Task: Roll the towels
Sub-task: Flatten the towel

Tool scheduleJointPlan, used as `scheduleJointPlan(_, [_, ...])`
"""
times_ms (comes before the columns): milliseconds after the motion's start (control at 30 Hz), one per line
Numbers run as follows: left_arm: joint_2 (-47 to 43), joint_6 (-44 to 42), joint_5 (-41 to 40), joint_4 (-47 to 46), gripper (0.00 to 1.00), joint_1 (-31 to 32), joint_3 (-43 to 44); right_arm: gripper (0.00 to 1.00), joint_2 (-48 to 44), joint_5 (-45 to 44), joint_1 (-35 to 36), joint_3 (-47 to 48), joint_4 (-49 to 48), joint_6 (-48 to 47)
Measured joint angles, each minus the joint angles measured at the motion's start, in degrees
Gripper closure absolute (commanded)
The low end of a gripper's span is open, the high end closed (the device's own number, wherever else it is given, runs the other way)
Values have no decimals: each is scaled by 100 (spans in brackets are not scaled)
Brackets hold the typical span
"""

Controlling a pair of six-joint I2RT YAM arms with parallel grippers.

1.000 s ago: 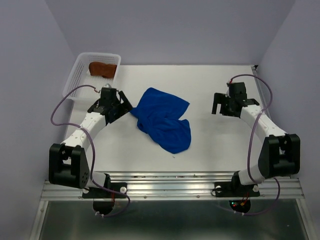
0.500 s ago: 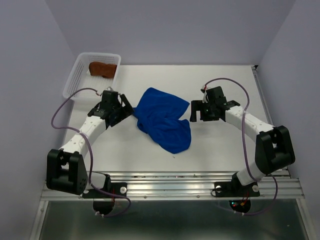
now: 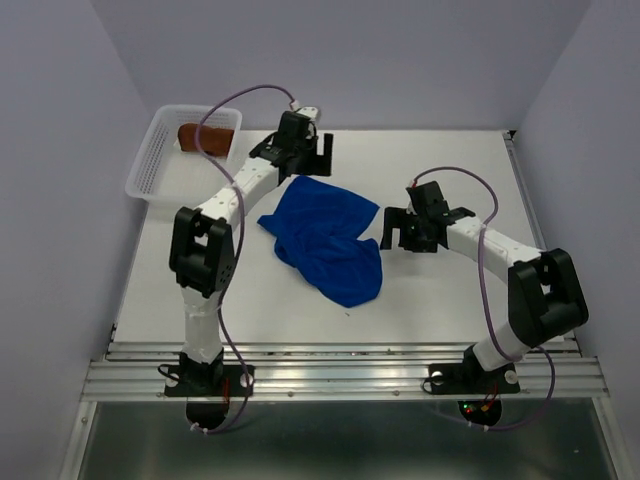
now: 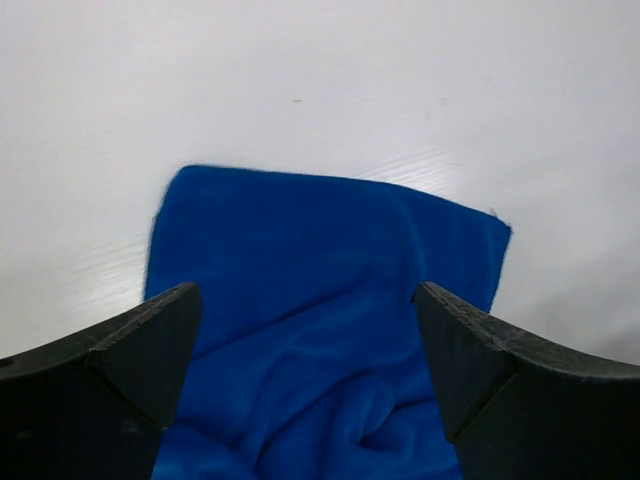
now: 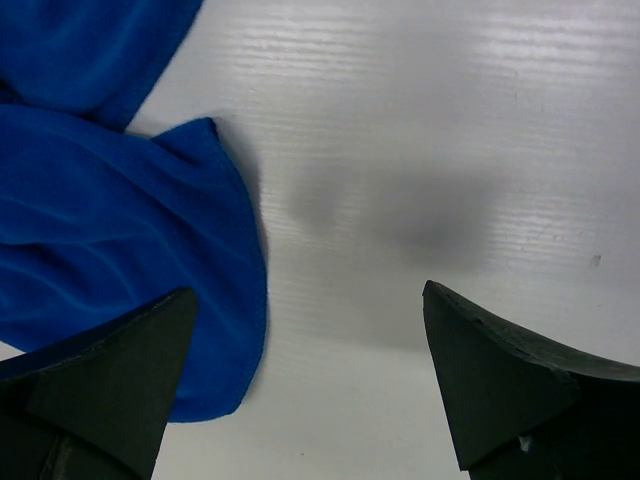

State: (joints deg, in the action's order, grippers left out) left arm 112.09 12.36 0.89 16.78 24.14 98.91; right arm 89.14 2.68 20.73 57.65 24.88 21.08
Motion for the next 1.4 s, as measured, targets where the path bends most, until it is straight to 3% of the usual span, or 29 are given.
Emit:
scheduleJointPlan(167, [1296,-894,289,507,1,721,1716,0,-238,-389,0,-330,61,365])
scheduleJointPlan(333, [2275,-1606,-20,857,1,1488,2743,0,-975,-1539,0,-350,251,761])
scheduleJointPlan(533, [2852,-2120,-289,931,4,2057,2986,0,-1335,-2267,-90,-350,520,981])
scheduleJointPlan(633, [2988,-2153,-282,925,19,2162,2988,0,-1327,-2391,-140,-350,654,999])
scheduleJointPlan(933, [3488,-1845,-468,901,31,2024,3261,0,-1327,-2417,-164,-352,772,975])
scheduleJointPlan(1000, [3521,-1740,-444,820,36,1967,3274,0,-1327,-2415,-164,-350,774,960])
scheduleJointPlan(1100, [3541,-1528,-367,804,53,1862,3274,0,-1327,-2415,-164,-350,776,944])
scheduleJointPlan(1233, [3602,-1272,-140,739,66,1746,3329,0,-1327,-2415,-164,-352,776,922])
scheduleJointPlan(1333, [3602,-1182,-96,702,100,1698,3316,0,-1327,-2417,-164,-350,776,916])
scheduleJointPlan(1400, [3602,-1178,-114,647,100,1681,3281,0,-1327,-2415,-164,-352,776,916])
